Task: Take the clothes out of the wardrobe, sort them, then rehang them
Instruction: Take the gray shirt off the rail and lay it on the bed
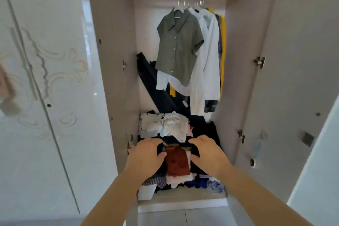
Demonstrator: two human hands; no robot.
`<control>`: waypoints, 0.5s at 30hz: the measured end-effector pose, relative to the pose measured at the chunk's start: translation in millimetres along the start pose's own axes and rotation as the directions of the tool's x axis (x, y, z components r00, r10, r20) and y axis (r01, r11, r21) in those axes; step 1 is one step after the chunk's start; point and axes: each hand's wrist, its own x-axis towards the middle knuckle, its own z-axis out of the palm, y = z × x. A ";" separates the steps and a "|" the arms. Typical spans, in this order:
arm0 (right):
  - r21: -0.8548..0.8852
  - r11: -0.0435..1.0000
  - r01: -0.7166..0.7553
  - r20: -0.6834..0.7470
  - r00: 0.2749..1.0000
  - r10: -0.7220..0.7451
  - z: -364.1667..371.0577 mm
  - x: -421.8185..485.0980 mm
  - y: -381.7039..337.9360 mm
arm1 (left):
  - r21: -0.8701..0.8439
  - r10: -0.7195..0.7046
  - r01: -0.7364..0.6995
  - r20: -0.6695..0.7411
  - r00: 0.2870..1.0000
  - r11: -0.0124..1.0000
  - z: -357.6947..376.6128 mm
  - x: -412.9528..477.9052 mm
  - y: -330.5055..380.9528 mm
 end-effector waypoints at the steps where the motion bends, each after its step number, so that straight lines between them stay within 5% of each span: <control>1: -0.001 1.000 -0.011 -0.021 1.000 0.011 -5.4 12.8 3.3 | -0.011 0.024 -0.024 -0.011 1.000 1.000 -2.8 19.4 0.1; 15: -0.019 0.995 0.102 -0.233 0.967 -0.104 -84.4 232.1 70.8 | -0.128 0.108 -0.152 -0.302 0.947 0.980 -39.3 268.7 34.3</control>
